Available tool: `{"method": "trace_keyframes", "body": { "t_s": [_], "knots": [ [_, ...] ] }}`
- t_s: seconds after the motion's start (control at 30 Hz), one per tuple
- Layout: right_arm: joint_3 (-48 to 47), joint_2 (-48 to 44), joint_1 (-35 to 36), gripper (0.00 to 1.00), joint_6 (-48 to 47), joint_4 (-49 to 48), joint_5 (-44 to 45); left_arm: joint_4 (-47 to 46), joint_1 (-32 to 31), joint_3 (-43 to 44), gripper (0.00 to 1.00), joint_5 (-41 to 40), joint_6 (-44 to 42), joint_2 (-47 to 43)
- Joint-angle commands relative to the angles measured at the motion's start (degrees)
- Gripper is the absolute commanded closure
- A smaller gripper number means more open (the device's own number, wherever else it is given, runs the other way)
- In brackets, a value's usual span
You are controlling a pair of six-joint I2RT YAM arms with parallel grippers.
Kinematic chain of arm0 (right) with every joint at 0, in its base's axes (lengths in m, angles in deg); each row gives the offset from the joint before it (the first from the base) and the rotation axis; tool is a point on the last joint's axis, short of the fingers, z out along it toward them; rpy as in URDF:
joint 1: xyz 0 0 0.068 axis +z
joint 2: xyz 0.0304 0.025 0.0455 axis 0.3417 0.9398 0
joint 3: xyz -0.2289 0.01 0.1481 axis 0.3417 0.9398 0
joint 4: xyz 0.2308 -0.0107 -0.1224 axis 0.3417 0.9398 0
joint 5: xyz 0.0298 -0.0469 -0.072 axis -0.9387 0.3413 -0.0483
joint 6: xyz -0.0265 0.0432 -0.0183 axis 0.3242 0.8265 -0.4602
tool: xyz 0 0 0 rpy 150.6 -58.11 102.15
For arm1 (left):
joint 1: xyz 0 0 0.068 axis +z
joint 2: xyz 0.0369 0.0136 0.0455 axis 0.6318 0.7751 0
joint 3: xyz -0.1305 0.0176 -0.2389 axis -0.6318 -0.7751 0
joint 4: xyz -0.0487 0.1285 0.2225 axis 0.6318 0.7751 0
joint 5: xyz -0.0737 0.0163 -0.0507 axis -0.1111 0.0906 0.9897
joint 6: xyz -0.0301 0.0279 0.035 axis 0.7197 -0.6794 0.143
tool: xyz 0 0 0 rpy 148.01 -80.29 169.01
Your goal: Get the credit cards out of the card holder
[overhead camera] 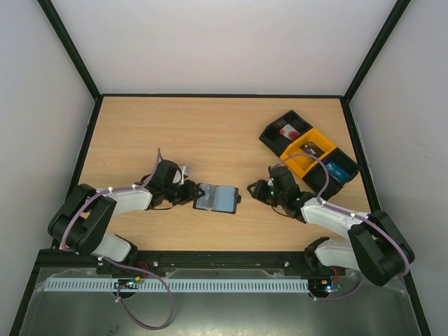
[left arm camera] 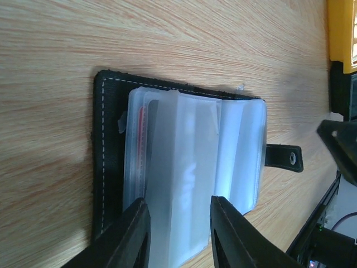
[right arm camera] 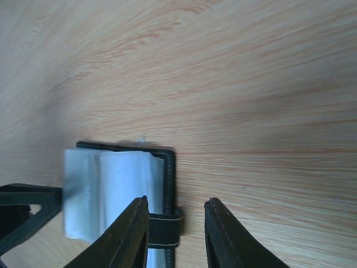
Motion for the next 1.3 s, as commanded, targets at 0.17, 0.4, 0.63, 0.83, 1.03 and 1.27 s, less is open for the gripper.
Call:
{"method": "trace_keyframes", "body": {
  "t_s": [0.17, 0.4, 0.63, 0.83, 1.03, 1.27],
  "knots": [
    [2.82, 6.23, 0.83, 0.71, -0.33, -6.88, -1.12, 0.20, -1.37, 1.28, 0.76, -0.13, -0.80, 0.83],
    [2.72, 9.83, 3.19, 0.71, 0.23, -9.53, -0.98, 1.69, -2.00, 1.79, 0.90, -1.43, -1.59, -0.41],
    [1.58, 13.20, 5.99, 0.71, 1.35, -11.92, -0.78, 2.62, -2.02, 1.41, 0.98, -1.13, -1.44, -3.37],
    [0.10, 16.09, 7.21, 0.71, 1.58, -12.87, -0.74, 0.26, -3.57, 0.42, 0.98, 0.82, 1.50, -5.87],
    [-0.21, 15.25, 7.37, 0.71, 1.50, -11.90, 0.77, -1.12, -6.99, 1.73, 0.98, -0.18, 3.29, -4.84],
    [-0.10, 13.99, 7.38, 0.68, 0.96, -10.38, 1.41, 2.05, -7.67, 3.88, 0.88, -2.49, 2.15, -3.75]
  ]
}}
